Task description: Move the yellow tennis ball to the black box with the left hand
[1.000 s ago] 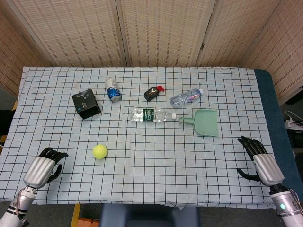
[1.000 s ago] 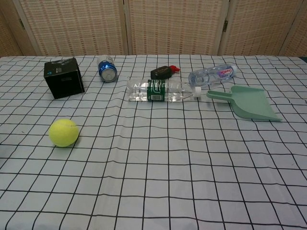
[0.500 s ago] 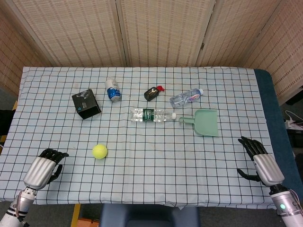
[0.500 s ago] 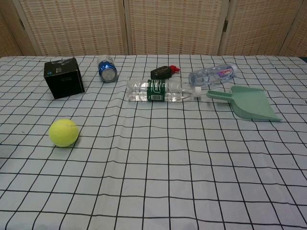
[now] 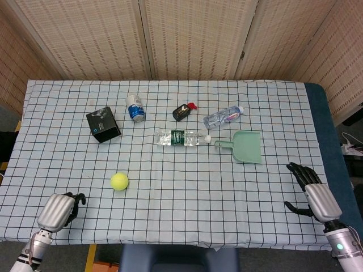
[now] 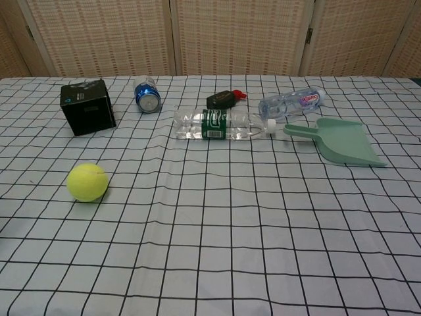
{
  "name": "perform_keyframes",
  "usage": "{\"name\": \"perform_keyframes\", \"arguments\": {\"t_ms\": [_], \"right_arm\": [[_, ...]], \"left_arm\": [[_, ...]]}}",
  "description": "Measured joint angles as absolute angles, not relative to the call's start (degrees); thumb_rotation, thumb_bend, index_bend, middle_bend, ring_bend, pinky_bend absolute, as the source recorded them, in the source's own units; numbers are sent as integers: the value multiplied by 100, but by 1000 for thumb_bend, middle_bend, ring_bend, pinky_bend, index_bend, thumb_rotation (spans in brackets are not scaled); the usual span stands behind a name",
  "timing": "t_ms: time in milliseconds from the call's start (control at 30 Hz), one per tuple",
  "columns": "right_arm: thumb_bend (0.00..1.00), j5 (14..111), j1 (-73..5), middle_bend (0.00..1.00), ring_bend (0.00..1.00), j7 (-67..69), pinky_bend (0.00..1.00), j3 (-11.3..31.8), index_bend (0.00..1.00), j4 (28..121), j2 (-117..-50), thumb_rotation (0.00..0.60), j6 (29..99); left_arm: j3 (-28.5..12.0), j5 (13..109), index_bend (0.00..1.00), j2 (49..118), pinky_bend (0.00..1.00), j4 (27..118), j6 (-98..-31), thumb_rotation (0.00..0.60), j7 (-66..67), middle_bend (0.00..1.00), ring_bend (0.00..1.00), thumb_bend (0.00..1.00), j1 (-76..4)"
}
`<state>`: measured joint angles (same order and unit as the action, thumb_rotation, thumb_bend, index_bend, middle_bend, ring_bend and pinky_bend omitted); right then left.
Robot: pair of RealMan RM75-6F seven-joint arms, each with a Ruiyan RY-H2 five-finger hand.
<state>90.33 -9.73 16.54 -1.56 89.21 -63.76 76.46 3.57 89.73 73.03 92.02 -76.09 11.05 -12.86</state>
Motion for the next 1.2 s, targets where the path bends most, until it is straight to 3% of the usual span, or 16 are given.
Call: {"name": "perform_keyframes", "arguments": {"t_ms": [367,600,900,1200], "right_arm": [[159,9057,-963,0,0,1701,0,-144,0,8929,-6348,600,7698],[159,9075,-962,0,0,1687,0,-153,0,8929,-6350,600,7699],[158,9073,-963,0,0,1687,0,-151,0,8927,-6352,600,7698],[158,9084,-960,0,0,1687,0,-155,0,8928,-6352,600,7707]], "left_arm": [[344,8766,521,7769,784,9501,-7216,600,-814,629,586,876,-1334],[132,8427,493,8365,776,9286,-6912,600,-1756,591,557,875,-1437],[-104,8147,461,8886,759,8877,-6847,600,-2134,551,530,876,-1484],[-187,7949,389,9129,697,8744,-6781,600,-2272,449,436,876,-1464]]}}
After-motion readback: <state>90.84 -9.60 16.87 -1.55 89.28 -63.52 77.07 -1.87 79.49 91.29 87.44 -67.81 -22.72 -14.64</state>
